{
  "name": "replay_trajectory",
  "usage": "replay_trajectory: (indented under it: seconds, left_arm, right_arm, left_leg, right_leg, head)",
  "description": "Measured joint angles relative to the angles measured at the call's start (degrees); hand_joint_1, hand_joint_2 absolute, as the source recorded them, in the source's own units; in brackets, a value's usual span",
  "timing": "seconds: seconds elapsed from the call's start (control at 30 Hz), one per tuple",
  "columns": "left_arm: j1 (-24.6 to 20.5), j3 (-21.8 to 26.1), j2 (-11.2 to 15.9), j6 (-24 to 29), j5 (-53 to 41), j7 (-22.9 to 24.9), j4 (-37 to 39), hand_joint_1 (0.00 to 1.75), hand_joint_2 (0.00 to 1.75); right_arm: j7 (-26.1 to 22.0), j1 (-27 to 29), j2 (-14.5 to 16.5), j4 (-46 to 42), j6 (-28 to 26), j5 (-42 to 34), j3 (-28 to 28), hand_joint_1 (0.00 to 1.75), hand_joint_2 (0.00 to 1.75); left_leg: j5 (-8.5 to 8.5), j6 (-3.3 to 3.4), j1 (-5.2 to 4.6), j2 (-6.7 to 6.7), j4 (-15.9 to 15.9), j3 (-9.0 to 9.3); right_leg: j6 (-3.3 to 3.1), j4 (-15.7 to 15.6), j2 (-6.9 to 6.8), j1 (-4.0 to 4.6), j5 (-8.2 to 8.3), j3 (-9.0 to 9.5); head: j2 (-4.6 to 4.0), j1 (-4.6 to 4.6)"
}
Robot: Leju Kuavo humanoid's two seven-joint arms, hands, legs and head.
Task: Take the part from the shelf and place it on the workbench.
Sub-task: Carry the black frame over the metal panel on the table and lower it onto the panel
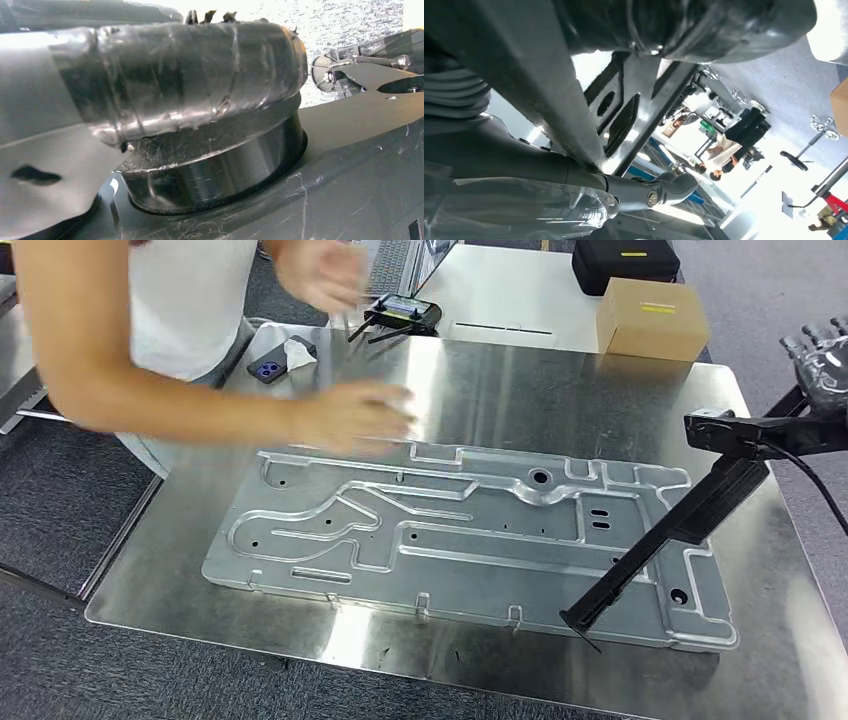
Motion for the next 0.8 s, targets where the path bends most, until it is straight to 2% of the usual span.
replay_trajectory:
  seconds: [0.8]
  left_arm:
    - [-0.01, -0.02, 0.00, 0.03, 0.34, -0.02, 0.00, 0.00, 0.00]
  right_arm:
    - [0.00, 2.03, 0.52, -0.81, 3.20, -0.11, -4.89, 0.00, 0.00]
  left_leg:
    - [0.00, 0.00, 0.00, -0.01, 0.09, 0.03]
  right_leg:
    - [0.04, 0.00, -0.02, 0.00, 0.02, 0.08]
  head:
    - [0.00, 0.00]
